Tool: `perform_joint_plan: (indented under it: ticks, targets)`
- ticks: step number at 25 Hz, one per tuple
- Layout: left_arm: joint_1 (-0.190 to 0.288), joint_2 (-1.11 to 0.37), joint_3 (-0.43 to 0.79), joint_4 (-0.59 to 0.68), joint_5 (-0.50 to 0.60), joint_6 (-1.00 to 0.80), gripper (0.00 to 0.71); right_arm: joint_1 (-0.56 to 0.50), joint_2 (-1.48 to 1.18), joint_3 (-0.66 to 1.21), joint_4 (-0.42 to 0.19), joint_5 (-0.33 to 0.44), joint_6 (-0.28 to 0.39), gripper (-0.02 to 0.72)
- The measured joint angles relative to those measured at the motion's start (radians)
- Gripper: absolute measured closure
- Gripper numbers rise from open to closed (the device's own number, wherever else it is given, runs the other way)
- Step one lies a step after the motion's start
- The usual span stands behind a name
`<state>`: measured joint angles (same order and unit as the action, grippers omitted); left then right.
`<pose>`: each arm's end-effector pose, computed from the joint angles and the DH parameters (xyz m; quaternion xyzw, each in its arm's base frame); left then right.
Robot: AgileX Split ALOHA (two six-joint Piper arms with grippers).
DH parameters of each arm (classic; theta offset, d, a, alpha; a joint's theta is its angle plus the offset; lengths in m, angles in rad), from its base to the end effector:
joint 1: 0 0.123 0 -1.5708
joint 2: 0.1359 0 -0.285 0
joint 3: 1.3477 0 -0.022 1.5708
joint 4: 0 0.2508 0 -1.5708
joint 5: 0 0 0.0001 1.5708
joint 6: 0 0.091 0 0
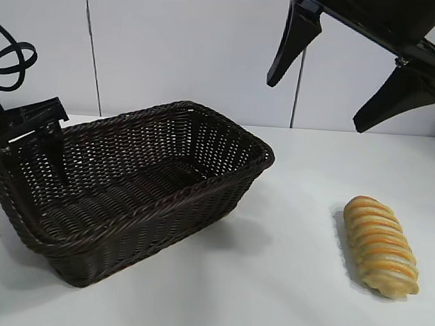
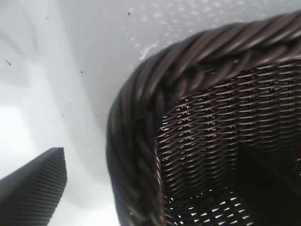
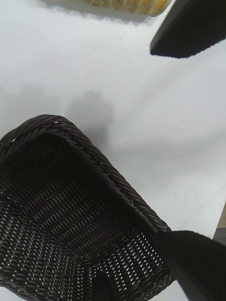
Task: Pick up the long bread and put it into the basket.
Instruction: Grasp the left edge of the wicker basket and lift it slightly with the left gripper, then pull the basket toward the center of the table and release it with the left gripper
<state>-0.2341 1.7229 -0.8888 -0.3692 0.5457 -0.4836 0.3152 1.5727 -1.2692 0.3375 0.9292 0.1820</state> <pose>0.2947 -0.0878 0.1568 -0.2622 0.9483 -0.1566 0.0868 0.3036 0.1244 0.2940 0.0056 0.9661 0.1992 0.1641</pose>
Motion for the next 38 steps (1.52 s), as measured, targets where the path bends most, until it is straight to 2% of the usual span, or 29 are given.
perform_joint_plan:
  ticks: [2,6,7,8,15,20,25,26,27,31,35,38]
  targets:
    - [0.000,0.000,0.001,-0.001,0.000,0.000,0.175,0.000,0.000,0.000,0.000,0.000,0.000,0.009]
    - [0.000,0.000,0.002,-0.002,-0.001,0.003,0.509,0.000,0.000,0.000,0.003,0.000,0.000,0.009]
    - [0.000,0.000,0.002,-0.002,-0.001,0.004,0.574,0.000,0.000,0.000,0.003,0.000,0.000,0.009]
    - [0.000,0.000,0.002,-0.009,-0.003,-0.001,0.606,0.000,0.000,0.000,0.003,0.000,-0.001,0.009]
    - [0.000,0.000,0.002,-0.040,0.000,0.049,0.611,0.000,0.000,0.000,0.007,0.000,-0.003,0.009]
    - [0.000,0.000,-0.001,-0.197,0.016,0.257,0.611,0.000,0.000,0.000,0.007,0.000,-0.007,0.009]
    - [0.010,0.008,-0.069,-0.315,0.104,0.450,0.611,0.000,0.000,0.000,0.009,0.000,-0.012,0.009]
    - [0.032,0.008,-0.118,-0.318,0.160,0.491,0.611,0.000,0.000,0.000,0.010,0.000,-0.015,0.009]
    - [0.032,0.008,-0.118,-0.318,0.160,0.491,0.611,0.000,0.000,0.000,0.010,0.000,-0.015,0.009]
    - [0.083,0.008,-0.211,-0.255,0.276,0.532,0.611,0.000,0.000,0.000,0.011,0.000,-0.021,0.009]
    - [0.090,0.009,-0.288,-0.129,0.333,0.537,0.611,0.000,0.000,0.000,0.011,0.000,-0.022,0.009]
    - [0.090,0.026,-0.332,-0.112,0.360,0.546,0.611,0.000,0.000,0.000,0.011,0.000,-0.022,0.009]
